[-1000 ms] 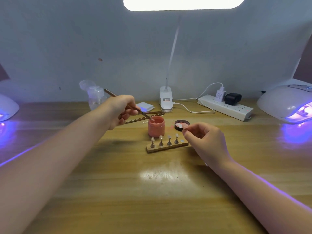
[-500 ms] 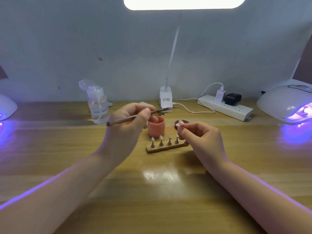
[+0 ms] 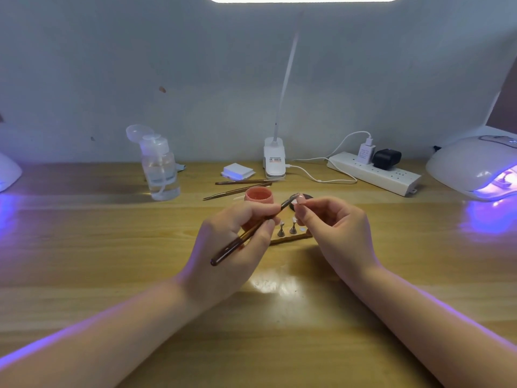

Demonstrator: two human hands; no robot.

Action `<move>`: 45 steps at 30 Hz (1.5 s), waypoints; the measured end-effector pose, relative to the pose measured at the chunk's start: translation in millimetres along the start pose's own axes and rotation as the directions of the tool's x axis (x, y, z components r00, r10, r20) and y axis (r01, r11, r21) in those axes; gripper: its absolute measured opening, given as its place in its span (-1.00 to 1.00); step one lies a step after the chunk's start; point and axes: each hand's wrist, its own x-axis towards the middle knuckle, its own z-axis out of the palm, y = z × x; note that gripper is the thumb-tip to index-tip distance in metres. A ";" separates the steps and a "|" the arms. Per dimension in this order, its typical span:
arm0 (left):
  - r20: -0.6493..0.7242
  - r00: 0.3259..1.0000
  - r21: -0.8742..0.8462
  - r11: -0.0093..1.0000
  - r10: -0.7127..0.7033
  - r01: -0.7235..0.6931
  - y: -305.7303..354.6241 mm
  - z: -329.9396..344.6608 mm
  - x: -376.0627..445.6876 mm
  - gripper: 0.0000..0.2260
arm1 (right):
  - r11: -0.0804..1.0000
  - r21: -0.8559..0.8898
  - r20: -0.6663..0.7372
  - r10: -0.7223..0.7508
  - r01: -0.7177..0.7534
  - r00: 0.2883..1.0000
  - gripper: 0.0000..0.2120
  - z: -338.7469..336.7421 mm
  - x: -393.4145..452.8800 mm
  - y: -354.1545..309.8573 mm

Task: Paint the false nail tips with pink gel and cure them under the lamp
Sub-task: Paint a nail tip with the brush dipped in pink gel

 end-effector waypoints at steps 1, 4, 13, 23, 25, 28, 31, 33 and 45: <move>0.006 1.000 -0.020 1.000 -0.010 0.010 0.6 -0.3 -1.0 -0.79 | 1.000 0.000 -0.002 -0.005 0.005 1.000 -0.96 0.2 -0.1 0.2; -0.005 1.000 -0.079 0.997 -0.009 0.009 3.1 -3.4 -4.0 -0.83 | 1.000 -0.016 -0.006 -0.016 0.015 1.000 -0.95 0.6 -0.4 1.1; -0.030 0.999 -0.048 0.998 -0.033 0.032 2.7 0.2 -6.8 -0.80 | 0.997 -0.023 0.005 -0.077 0.077 0.997 -0.96 2.7 -1.8 2.6; -0.053 0.996 -0.061 0.995 -0.078 0.075 5.5 1.8 -7.7 -0.77 | 0.994 -0.042 0.017 -0.102 0.102 0.995 -0.98 2.7 -2.0 4.1; -0.036 0.997 -0.053 0.996 -0.071 0.069 6.4 1.7 -8.7 -0.80 | 0.992 -0.055 0.015 -0.111 0.112 0.994 -0.94 2.7 -2.0 4.3; -0.046 0.998 -0.070 0.997 -0.042 0.039 7.7 0.8 -10.3 -0.82 | 0.991 -0.067 0.022 -0.117 0.118 0.993 -0.97 2.6 -2.1 4.0; -0.076 0.995 -0.100 0.994 -0.058 0.050 6.4 0.5 -10.0 -0.79 | 0.990 -0.071 0.015 -0.123 0.124 0.992 -0.92 2.7 -2.2 3.8; -0.069 0.993 -0.096 0.992 -0.093 0.087 5.6 1.3 -8.6 -0.80 | 0.988 -0.074 0.018 -0.135 0.136 0.991 -0.93 2.8 -2.6 3.6; -0.054 0.991 -0.164 0.980 -0.121 0.110 3.4 2.8 -11.5 -0.81 | 0.988 -0.035 0.027 -0.152 0.152 0.988 -0.98 2.7 -1.5 8.7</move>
